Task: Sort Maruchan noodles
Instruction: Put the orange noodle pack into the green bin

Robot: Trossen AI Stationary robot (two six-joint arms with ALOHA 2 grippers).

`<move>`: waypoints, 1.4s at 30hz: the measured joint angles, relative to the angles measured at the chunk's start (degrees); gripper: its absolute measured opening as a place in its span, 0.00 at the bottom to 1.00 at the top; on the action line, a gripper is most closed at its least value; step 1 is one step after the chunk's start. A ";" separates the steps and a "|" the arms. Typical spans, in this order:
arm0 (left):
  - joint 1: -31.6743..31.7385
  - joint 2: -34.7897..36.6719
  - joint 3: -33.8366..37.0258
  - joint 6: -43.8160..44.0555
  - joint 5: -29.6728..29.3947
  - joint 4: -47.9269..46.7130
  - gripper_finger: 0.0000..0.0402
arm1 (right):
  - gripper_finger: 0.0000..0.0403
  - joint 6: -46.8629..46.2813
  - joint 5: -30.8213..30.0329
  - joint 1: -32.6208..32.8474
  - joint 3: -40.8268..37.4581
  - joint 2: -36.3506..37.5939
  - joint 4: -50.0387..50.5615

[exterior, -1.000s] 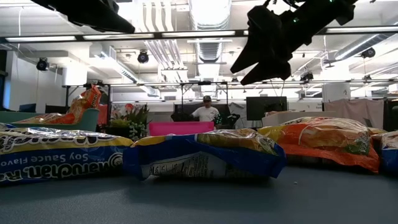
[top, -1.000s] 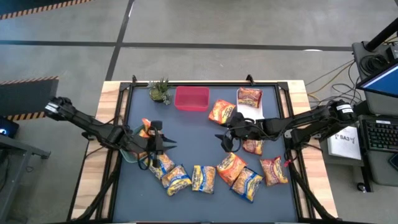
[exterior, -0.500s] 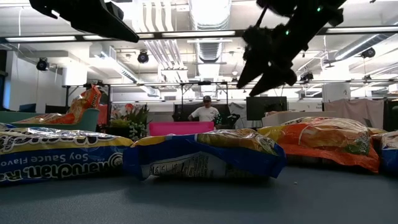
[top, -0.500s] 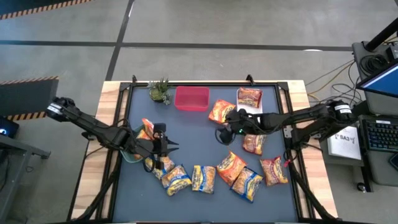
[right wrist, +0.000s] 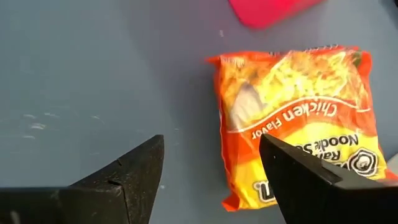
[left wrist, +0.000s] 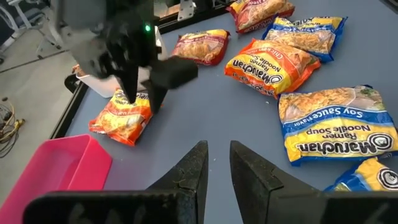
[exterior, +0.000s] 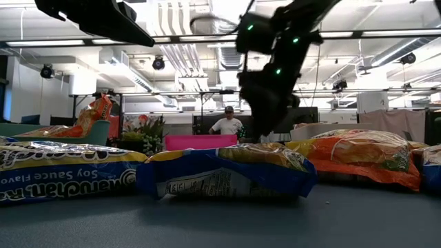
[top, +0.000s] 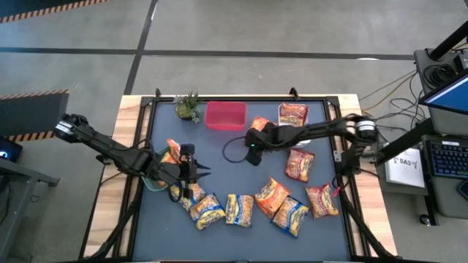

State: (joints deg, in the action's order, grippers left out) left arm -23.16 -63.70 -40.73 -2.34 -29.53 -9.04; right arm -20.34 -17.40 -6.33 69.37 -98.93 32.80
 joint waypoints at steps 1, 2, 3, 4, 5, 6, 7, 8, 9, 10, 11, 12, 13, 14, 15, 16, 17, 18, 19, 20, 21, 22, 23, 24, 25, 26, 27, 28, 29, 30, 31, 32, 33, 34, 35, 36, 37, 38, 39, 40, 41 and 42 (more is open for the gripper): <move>0.00 0.00 0.00 0.03 -0.01 0.00 0.12 | 0.62 0.00 -0.98 0.00 1.35 -1.49 1.51; 0.00 0.00 0.00 0.03 0.01 0.00 0.12 | 0.62 0.00 -2.44 0.02 2.49 -2.85 3.18; 0.00 0.00 0.00 0.03 0.01 0.00 0.12 | 0.62 -0.05 -4.36 0.04 3.83 -4.26 5.18; 0.00 0.00 0.00 0.01 0.01 0.00 0.12 | 0.62 -0.36 -5.93 0.04 5.04 -5.30 6.70; 0.00 0.00 0.00 -0.08 0.01 -0.07 0.12 | 0.61 -0.65 -7.10 0.02 6.06 -6.30 8.04; 0.00 0.00 0.00 -0.14 0.01 -0.11 0.12 | 0.61 -0.66 -7.90 0.01 7.04 -7.28 9.11; 0.00 0.00 0.00 -0.29 0.01 -0.09 0.12 | 0.60 -0.63 -8.25 -0.03 7.75 -8.04 9.54; 0.00 0.00 0.00 -0.53 0.01 -0.14 0.12 | 0.60 -0.63 -8.27 -0.04 8.03 -8.72 9.69; 0.00 0.00 0.00 -0.69 0.01 -0.15 0.12 | 0.59 -0.58 -8.29 -0.04 8.29 -9.51 9.97; 0.00 0.00 0.00 -0.96 0.01 -0.12 0.12 | 0.58 -0.54 -8.24 0.00 8.45 -10.08 9.86; 0.00 0.00 0.01 -1.09 0.01 -0.11 0.12 | 0.58 -0.46 -8.28 -0.04 8.45 -10.54 9.94; 0.00 0.00 0.02 -1.11 0.01 -0.09 0.12 | 0.56 -0.42 -8.58 -0.04 8.47 -10.96 9.93; 0.00 0.00 0.02 -1.11 0.01 0.04 0.12 | 0.55 -0.41 -8.68 -0.04 8.51 -11.20 9.90; 0.00 0.00 0.02 -1.04 0.01 0.02 0.12 | 0.53 -0.42 -8.78 -0.06 8.57 -11.55 9.84; 0.00 0.00 0.02 -0.96 0.01 0.03 0.12 | 0.51 -0.40 -8.92 -0.08 8.60 -11.86 9.66; 0.00 0.00 0.02 -0.76 0.01 0.09 0.12 | 0.49 0.01 -9.35 -0.08 8.60 -12.28 9.64; 0.00 0.00 0.02 -0.57 0.01 0.08 0.12 | 0.46 0.38 -9.87 -0.07 8.63 -12.63 9.43; 0.00 0.00 0.02 -0.40 0.01 0.10 0.12 | 0.42 0.59 -10.27 -0.07 8.65 -12.96 9.12; 0.00 0.00 0.02 -0.32 0.01 0.14 0.12 | 0.39 0.89 -10.65 -0.07 8.65 -13.15 8.88; 0.00 0.01 0.02 -0.23 0.01 0.22 0.12 | 0.35 1.04 -10.85 -0.07 8.65 -13.22 8.83; 0.00 0.00 0.02 -0.17 0.01 0.28 0.12 | 0.30 1.08 -10.93 -0.07 8.65 -13.28 8.78; 0.00 0.00 0.02 -0.17 0.01 0.27 0.12 | 0.26 1.09 -10.93 -0.09 8.65 -13.31 8.67; 0.00 0.00 0.02 -0.15 0.01 0.32 0.12 | 0.22 1.11 -10.75 -0.09 8.64 -13.24 8.66; 0.00 0.01 0.02 -0.15 0.01 0.37 0.12 | 0.18 1.11 -10.58 -0.09 8.62 -13.05 8.68; 0.00 0.02 0.02 -0.15 0.01 0.44 0.12 | 0.14 1.33 -10.31 -0.08 8.61 -12.89 8.67; 0.00 0.02 0.02 -0.15 0.01 0.52 0.12 | 0.11 1.54 -10.06 -0.06 8.65 -12.62 8.77; 0.00 0.02 0.02 -0.15 0.01 0.51 0.12 | 0.07 1.60 -9.60 0.02 8.67 -12.26 8.88; 0.00 0.02 0.02 -0.15 0.01 0.50 0.12 | 0.05 1.64 -9.30 0.09 8.69 -12.07 8.92; 0.00 0.02 0.02 -0.15 0.01 0.52 0.12 | 0.04 1.62 -9.04 0.24 8.75 -11.79 9.09; 0.00 0.02 0.02 -0.15 0.00 0.52 0.12 | 0.04 1.62 -8.40 0.40 8.76 -11.31 9.22; 0.00 0.02 0.02 -0.15 0.01 0.52 0.12 | 0.04 1.53 -7.28 0.70 8.76 -10.69 9.24; 0.00 0.02 0.02 -0.15 0.01 0.54 0.12 | 0.04 1.47 -6.00 0.88 8.76 -10.02 9.06; 0.00 0.02 0.02 -0.15 0.00 0.57 0.12 | 0.04 1.40 -4.80 1.15 8.77 -9.49 8.89; 0.00 0.02 0.02 -0.15 0.01 0.65 0.12 | 0.04 1.26 -3.73 1.39 8.80 -8.98 8.77; 0.00 0.02 0.02 -0.15 0.01 0.78 0.12 | 0.04 0.91 -2.86 1.70 8.80 -8.58 8.77; 0.00 0.02 0.02 -0.12 0.01 0.98 0.12 | 0.04 0.81 -2.26 2.08 8.80 -8.30 8.80; 0.00 0.02 0.02 -0.12 -0.01 1.09 0.12 | 0.04 0.69 -1.63 2.46 8.80 -8.02 8.59; 0.00 0.02 0.02 -0.12 -0.01 1.11 0.12 | 0.03 0.67 -0.93 2.90 8.80 -7.75 8.33; 0.00 0.02 0.02 -0.12 0.01 1.25 0.12 | 0.03 0.49 0.08 3.47 8.80 -7.63 8.04; 0.00 0.02 0.02 -0.12 0.01 1.57 0.12 | 0.03 0.33 1.47 4.09 8.80 -7.54 7.51; 0.00 0.02 0.02 -0.12 0.01 1.92 0.12 | 0.03 0.14 3.37 4.82 8.80 -7.54 6.71; 0.00 0.04 0.02 -0.12 0.01 2.18 0.12 | 0.03 0.13 5.12 5.63 8.80 -7.54 5.63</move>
State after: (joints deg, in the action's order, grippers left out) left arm -23.16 -63.66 -40.71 -2.46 -29.53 -6.86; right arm -20.21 -12.29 -0.69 78.17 -106.48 38.43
